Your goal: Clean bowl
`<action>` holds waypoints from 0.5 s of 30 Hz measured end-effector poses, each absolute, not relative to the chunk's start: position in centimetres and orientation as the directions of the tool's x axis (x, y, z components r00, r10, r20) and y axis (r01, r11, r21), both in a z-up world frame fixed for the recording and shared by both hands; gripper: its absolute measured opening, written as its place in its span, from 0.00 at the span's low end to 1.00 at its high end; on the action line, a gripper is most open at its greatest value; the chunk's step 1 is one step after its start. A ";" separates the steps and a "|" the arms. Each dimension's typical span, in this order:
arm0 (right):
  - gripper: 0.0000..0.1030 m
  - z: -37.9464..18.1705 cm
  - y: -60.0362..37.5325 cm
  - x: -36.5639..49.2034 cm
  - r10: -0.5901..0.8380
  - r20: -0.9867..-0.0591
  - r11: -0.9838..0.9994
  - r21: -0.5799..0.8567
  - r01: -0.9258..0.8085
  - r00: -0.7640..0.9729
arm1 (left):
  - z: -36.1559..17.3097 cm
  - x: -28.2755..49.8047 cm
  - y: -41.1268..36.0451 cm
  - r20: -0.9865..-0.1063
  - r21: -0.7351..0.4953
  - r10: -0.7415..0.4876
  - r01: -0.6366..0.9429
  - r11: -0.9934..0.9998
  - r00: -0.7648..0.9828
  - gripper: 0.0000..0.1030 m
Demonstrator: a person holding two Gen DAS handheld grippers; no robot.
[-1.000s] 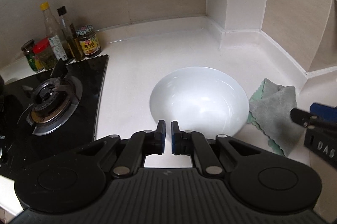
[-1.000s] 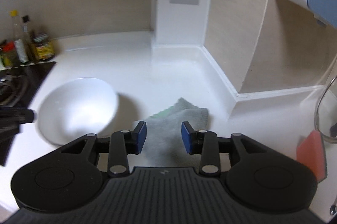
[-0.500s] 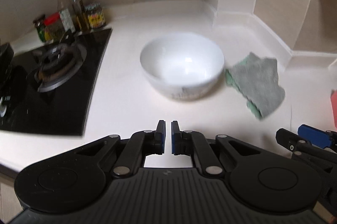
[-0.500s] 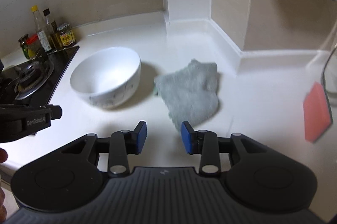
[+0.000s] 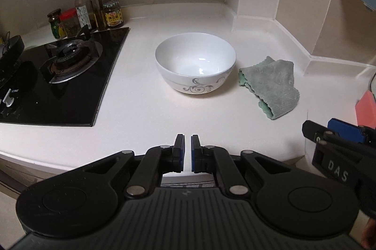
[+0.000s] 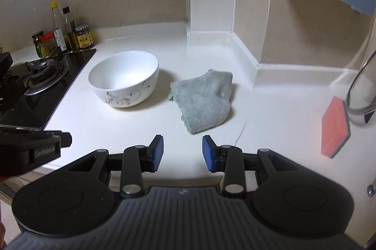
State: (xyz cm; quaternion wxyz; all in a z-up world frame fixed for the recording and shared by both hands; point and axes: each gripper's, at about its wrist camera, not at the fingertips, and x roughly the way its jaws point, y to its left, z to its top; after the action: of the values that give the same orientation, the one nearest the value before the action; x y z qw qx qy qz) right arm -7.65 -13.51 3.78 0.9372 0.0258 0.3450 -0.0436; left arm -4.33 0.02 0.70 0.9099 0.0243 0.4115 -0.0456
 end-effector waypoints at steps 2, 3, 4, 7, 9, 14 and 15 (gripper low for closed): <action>0.31 4.0 -13.6 -7.6 -0.069 -0.647 0.994 0.016 0.105 0.759 | 1.0 -5.0 -0.2 -0.740 0.031 -0.038 0.091 0.995 0.672 0.04; 0.31 4.1 -13.6 -7.6 -0.070 -0.647 0.994 0.016 0.105 0.759 | 1.0 -5.1 -0.2 -0.738 0.035 -0.034 0.089 0.995 0.674 0.04; 0.31 4.2 -13.6 -7.6 -0.071 -0.647 0.994 0.015 0.106 0.759 | 1.1 -5.3 -0.2 -0.735 0.042 -0.026 0.084 0.996 0.677 0.04; 0.31 4.4 -13.5 -7.5 -0.065 -0.644 0.995 0.014 0.097 0.762 | 1.3 -5.6 0.1 -0.731 0.049 -0.012 0.070 0.996 0.682 0.04; 0.31 4.3 -13.5 -7.5 -0.057 -0.639 0.996 0.014 0.086 0.767 | 1.3 -5.7 0.2 -0.732 0.049 -0.008 0.065 0.997 0.681 0.04; 0.31 4.4 -13.2 -7.4 -0.047 -0.633 0.998 0.009 0.068 0.772 | 1.2 -5.7 0.4 -0.736 0.043 -0.010 0.062 0.997 0.676 0.04; 0.31 4.4 -13.1 -7.4 -0.047 -0.633 0.998 0.007 0.067 0.773 | 1.2 -5.7 0.3 -0.737 0.044 -0.010 0.064 0.997 0.676 0.04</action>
State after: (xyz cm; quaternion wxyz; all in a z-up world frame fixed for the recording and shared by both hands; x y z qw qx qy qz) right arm -7.42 -13.11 4.41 0.9414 0.0146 0.3356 -0.0304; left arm -5.69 0.34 1.19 0.9148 0.0332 0.4021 -0.0202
